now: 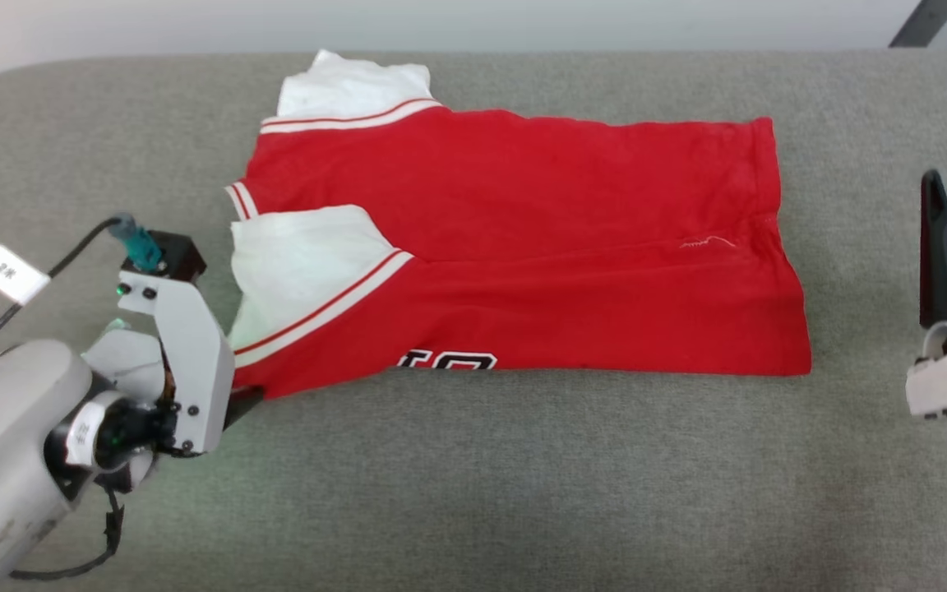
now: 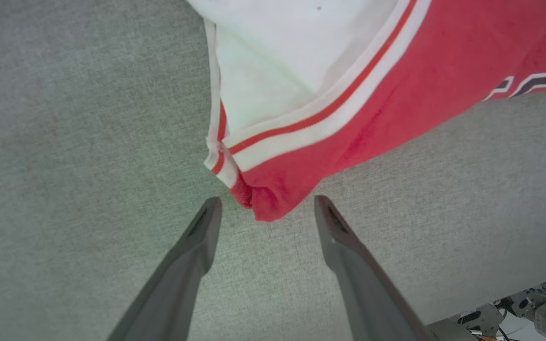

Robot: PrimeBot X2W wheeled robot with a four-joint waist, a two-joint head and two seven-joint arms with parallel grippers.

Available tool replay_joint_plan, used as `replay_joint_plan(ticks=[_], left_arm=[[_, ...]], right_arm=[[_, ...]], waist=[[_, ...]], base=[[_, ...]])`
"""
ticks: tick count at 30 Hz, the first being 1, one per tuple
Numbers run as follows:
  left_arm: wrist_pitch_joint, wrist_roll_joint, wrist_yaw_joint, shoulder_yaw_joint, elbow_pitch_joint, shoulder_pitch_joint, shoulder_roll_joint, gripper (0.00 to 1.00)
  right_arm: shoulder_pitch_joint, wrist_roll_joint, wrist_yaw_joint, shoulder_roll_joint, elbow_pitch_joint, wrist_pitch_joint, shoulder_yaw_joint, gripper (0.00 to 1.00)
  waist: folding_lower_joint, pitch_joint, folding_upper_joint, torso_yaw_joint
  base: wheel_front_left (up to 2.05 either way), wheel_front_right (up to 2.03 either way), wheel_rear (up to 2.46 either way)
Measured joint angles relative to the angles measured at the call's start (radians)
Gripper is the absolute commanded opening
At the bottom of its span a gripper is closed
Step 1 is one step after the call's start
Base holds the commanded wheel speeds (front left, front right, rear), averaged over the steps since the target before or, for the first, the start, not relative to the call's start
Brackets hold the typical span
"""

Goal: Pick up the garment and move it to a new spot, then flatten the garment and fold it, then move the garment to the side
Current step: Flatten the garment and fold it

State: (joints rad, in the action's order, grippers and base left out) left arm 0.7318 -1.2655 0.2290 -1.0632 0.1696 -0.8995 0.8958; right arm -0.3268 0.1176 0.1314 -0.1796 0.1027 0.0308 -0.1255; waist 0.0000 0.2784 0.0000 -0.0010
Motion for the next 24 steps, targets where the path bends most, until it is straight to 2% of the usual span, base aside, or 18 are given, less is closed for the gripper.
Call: replay_joint_plan(ticks=[6, 14, 19, 20, 21, 24], left_arm=[[-0.073, 0.03, -0.002, 0.004, 0.039, 0.011, 0.001, 1.0], [-0.123, 0.017, -0.046, 0.008, 0.146, 0.042, -0.039, 1.0], [-0.139, 0.003, -0.081, 0.011, 0.201, 0.046, -0.074, 0.99], [-0.138, 0.004, -0.095, 0.008, 0.207, 0.045, -0.077, 0.14], [-0.14, 0.007, -0.102, 0.007, 0.214, 0.043, -0.081, 0.0], [-0.141, 0.008, -0.122, 0.003, 0.232, 0.038, -0.1, 0.0]], right_arm=[[0.054, -0.005, 0.0, 0.05, 0.049, 0.009, -0.029, 1.0], [0.081, -0.005, 0.0, 0.068, 0.067, 0.026, -0.039, 1.0], [0.107, 0.015, 0.0, 0.06, 0.065, 0.086, -0.031, 1.0], [0.114, 0.026, 0.0, 0.059, 0.063, 0.104, -0.027, 1.0], [0.117, 0.034, 0.0, 0.058, 0.058, 0.128, -0.02, 1.0], [0.127, 0.058, 0.0, 0.053, 0.047, 0.209, 0.008, 1.0]], waist=[[0.0, 0.029, 0.0, -0.021], [0.0, 0.048, 0.0, -0.046], [0.0, 0.048, 0.0, -0.041], [-0.0001, 0.048, 0.0, -0.038], [0.0, 0.047, 0.0, -0.036], [-0.0001, 0.046, 0.0, -0.026]], base=[[0.0, 0.0, 0.0], [0.0, 0.0, 0.0], [0.0, 0.0, 0.0], [0.0, 0.0, 0.0], [0.0, 0.0, 0.0], [0.0, 0.0, 0.0]])
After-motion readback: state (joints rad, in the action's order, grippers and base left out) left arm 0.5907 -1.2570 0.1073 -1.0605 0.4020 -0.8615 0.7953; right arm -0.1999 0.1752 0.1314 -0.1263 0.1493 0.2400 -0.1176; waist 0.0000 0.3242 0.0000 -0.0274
